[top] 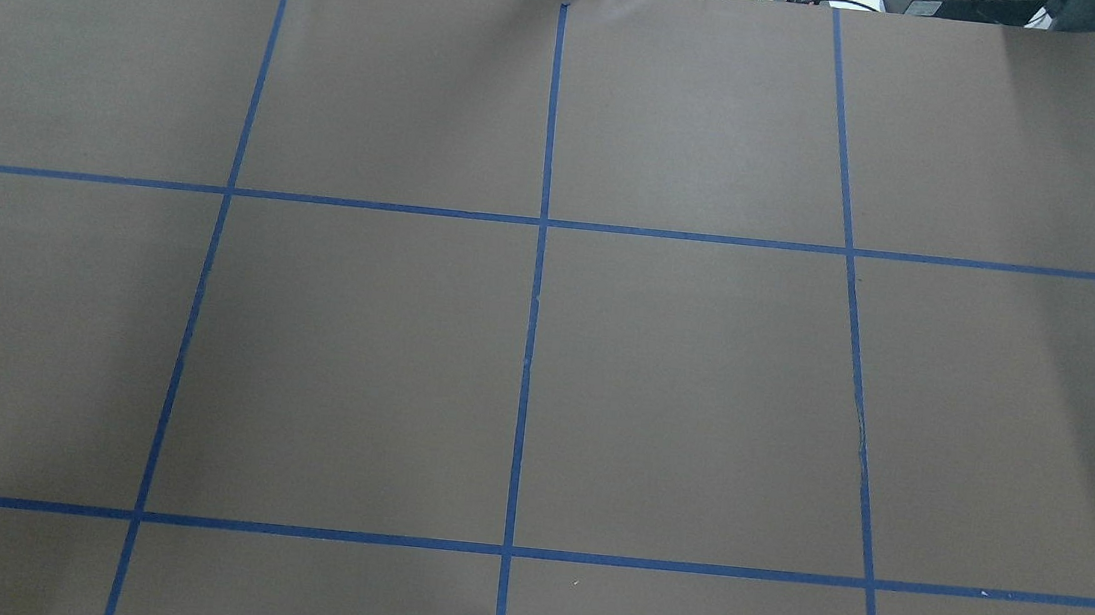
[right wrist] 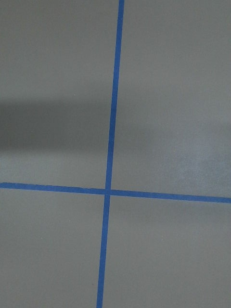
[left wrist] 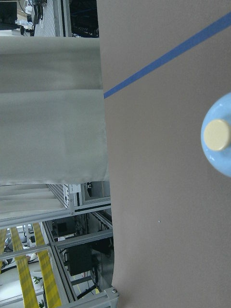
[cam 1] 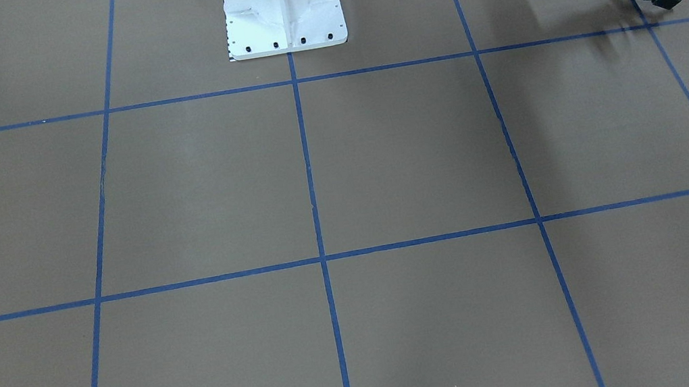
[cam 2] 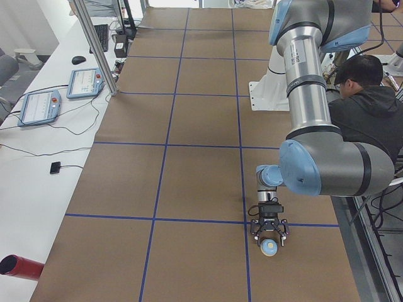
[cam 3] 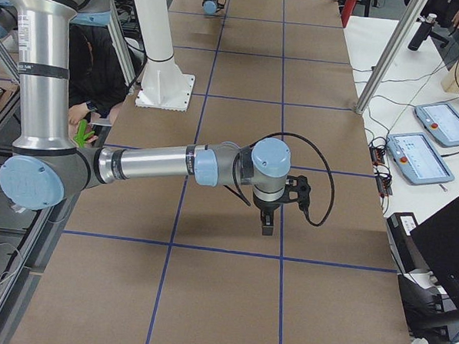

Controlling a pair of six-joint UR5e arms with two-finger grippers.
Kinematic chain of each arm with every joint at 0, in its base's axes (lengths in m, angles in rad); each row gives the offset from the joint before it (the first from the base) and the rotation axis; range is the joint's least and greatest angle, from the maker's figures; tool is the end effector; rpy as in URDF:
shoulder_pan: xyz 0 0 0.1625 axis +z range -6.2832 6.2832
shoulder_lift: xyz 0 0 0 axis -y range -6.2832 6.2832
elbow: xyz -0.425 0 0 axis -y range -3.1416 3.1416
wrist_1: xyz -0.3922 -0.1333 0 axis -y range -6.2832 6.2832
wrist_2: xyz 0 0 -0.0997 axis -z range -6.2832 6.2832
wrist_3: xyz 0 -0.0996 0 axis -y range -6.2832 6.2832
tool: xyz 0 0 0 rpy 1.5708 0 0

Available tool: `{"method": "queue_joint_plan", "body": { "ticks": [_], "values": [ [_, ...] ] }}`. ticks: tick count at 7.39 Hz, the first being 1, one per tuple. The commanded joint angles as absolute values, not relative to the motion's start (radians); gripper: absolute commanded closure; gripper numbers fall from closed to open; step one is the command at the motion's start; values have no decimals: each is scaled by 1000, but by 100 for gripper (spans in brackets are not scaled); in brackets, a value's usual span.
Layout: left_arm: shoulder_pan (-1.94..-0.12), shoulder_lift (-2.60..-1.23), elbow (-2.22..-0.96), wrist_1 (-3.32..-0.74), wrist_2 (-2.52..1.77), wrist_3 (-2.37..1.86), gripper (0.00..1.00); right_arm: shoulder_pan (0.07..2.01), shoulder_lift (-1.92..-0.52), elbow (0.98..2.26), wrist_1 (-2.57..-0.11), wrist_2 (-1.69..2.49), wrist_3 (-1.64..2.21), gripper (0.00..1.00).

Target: Place and press bell with both arms

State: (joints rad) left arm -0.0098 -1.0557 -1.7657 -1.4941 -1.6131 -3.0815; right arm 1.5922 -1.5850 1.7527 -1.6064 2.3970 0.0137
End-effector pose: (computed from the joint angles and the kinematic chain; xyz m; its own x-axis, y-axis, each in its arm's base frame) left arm 0.2151 -0.1312 0.7861 0.0293 -0.9976 0.0621 0.9221 0.0510 0.3835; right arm 0.0705 -0.4870 0.5758 0.6792 -0.0687 0.7307 -0.0305 0.9921 0.1217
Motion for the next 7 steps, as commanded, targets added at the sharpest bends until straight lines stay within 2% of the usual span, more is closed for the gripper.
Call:
{"method": "queue_joint_plan", "body": {
  "ticks": [1, 5, 6, 7],
  "values": [
    [2, -1055, -1750, -1496, -1614, -3102, 0, 1592, -1586, 1761, -1608, 2396, 14, 1],
    [50, -1065, -1744, -1499, -1631, -3103, 2, 1592, -1586, 1763, -1608, 2398, 14, 1],
    [57, -1063, -1740, -1499, -1635, -3106, 10, 1594, -1588, 1763, -1608, 2398, 14, 1],
    [70, -1065, -1736, -1500, -1634, -3134, 28, 1592, -1586, 1761, -1608, 2398, 14, 1]
  ]
}}
